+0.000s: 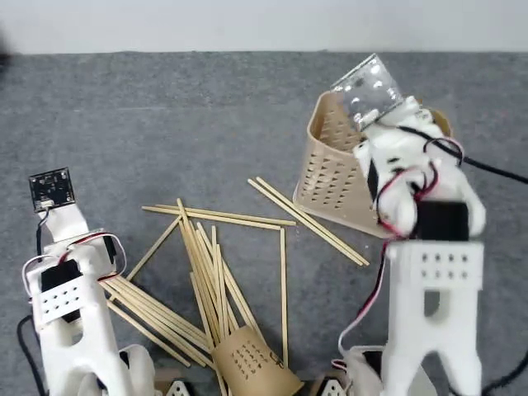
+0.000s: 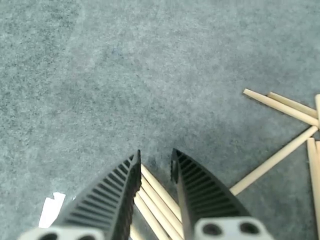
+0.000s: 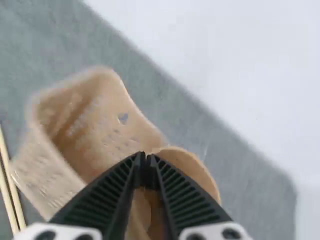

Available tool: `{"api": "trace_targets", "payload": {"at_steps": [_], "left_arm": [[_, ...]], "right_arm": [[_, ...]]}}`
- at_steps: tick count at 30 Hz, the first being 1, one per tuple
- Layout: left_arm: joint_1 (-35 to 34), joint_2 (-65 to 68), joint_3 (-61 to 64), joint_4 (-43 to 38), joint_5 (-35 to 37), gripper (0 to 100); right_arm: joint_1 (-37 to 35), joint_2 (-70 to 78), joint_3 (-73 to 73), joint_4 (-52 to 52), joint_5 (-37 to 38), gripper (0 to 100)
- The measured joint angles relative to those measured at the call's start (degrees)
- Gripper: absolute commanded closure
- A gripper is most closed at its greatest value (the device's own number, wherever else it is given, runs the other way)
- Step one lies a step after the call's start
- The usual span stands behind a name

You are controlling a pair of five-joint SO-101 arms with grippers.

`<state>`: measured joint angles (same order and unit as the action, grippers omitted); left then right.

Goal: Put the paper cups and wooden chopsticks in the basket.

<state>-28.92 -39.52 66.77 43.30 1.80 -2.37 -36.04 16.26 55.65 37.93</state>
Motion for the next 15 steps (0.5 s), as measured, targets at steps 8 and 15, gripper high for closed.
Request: {"api": "trace_targets", "payload": {"at_steps": [8, 15], "left_arm": [[0.0, 0.0, 0.0, 0.0, 0.0, 91], [0.0, 0.0, 0.0, 0.0, 0.0, 91]], "right_arm": [[-12.5, -7.6, -0.1, 20.8, 0.0, 98.4], [-21.2, -7.6, -0.1, 38.9, -10.7, 98.3]]}}
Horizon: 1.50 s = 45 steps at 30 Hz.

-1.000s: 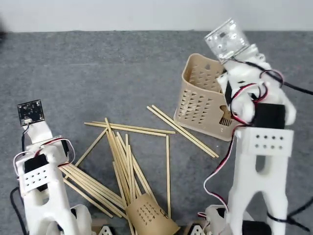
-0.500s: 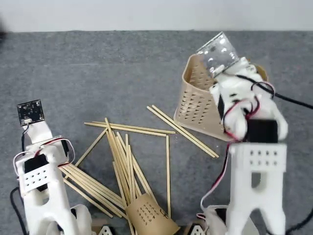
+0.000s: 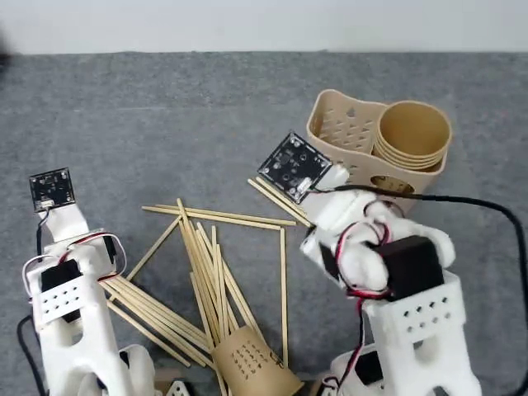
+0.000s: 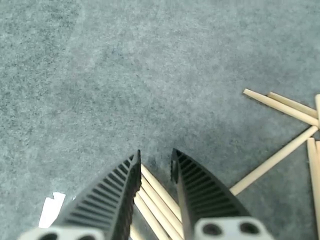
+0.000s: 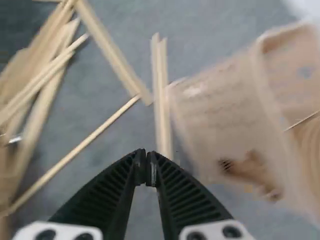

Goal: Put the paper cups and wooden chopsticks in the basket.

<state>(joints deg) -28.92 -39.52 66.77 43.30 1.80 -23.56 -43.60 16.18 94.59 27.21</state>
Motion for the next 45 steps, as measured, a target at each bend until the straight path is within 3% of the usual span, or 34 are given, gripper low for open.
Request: {"api": "trace_targets", "payload": {"at_steps": [7, 21, 31, 36, 45], "left_arm": [[-2.1, 0.0, 0.0, -0.3, 0.2, 91], [-3.6, 0.0, 0.0, -0.4, 0.1, 91], [-3.6, 0.0, 0.0, -0.3, 0.0, 88], [-0.8, 0.0, -3.1, 6.4, -4.2, 84], [5.8, 0.0, -19.0, 30.7, -16.2, 84]], "right_arm": [[-11.6, -1.8, 2.1, 5.9, -13.3, 98.2], [-26.3, -14.2, 19.5, 6.0, -13.5, 98.3], [-35.9, -10.1, 19.7, 5.9, -21.6, 98.3], [-32.2, -9.4, 19.4, 5.9, -22.2, 98.3], [-8.7, -9.4, 8.9, 5.9, -22.2, 98.4]]}}
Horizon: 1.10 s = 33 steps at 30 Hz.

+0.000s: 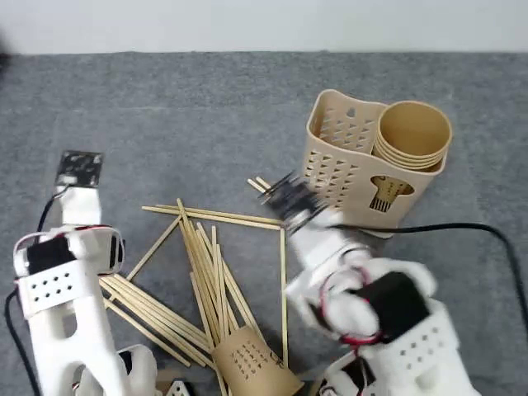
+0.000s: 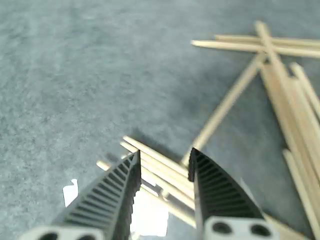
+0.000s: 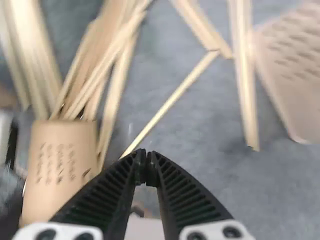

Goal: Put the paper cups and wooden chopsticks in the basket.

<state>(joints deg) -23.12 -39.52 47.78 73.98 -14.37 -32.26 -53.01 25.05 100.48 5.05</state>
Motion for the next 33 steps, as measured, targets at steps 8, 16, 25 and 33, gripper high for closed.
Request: {"api": "trace_targets", "payload": {"at_steps": [8, 16, 25, 33], "left_arm": [[18.5, 0.0, -8.3, 17.8, -2.5, 84], [38.3, 0.0, -11.7, 23.0, 0.3, 84], [61.4, 0.0, -12.6, 23.4, 3.0, 84], [79.9, 0.0, -15.7, 23.4, 8.5, 76]], "right_arm": [[21.1, 0.0, -7.3, 0.0, 0.0, 98.7], [39.9, -0.1, -9.4, -0.4, 0.0, 98.8], [60.2, -0.1, -9.4, -12.1, 0.0, 98.8], [69.9, -0.1, -8.7, -19.2, -1.6, 98.9]]}}
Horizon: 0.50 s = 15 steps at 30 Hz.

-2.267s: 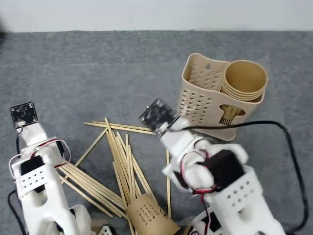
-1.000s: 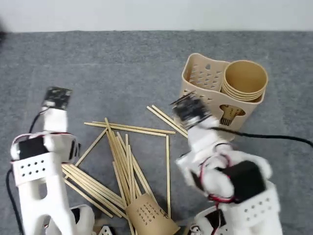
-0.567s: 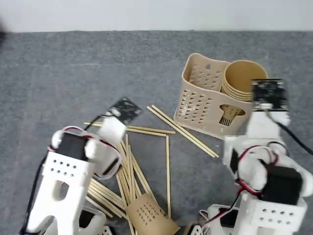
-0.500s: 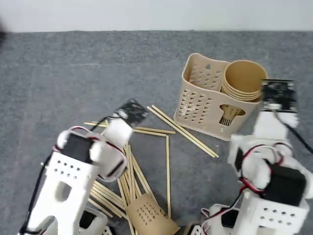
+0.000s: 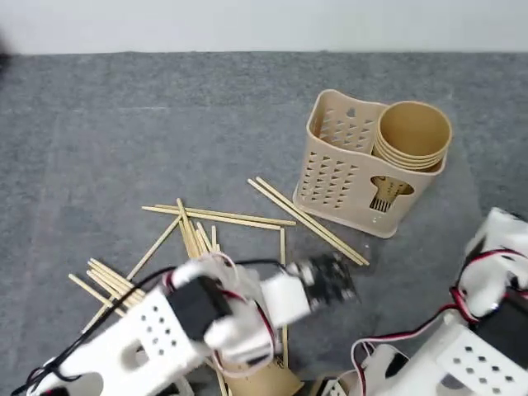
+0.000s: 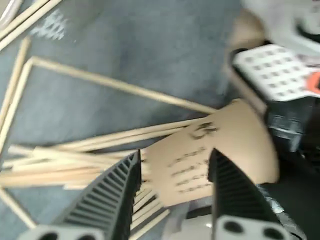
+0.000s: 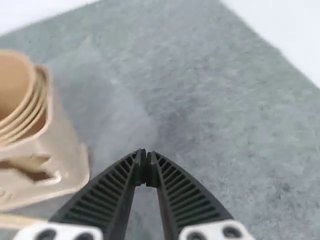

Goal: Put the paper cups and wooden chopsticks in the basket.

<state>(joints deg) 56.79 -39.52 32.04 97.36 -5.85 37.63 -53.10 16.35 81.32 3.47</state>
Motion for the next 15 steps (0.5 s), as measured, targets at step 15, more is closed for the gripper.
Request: {"api": "trace_targets", "payload": {"at_steps": [15], "left_arm": [[15.6, 0.0, 4.7, -0.2, 6.7, 70]], "right_arm": [[1.6, -0.4, 2.3, -5.7, -6.6, 98.9]]}}
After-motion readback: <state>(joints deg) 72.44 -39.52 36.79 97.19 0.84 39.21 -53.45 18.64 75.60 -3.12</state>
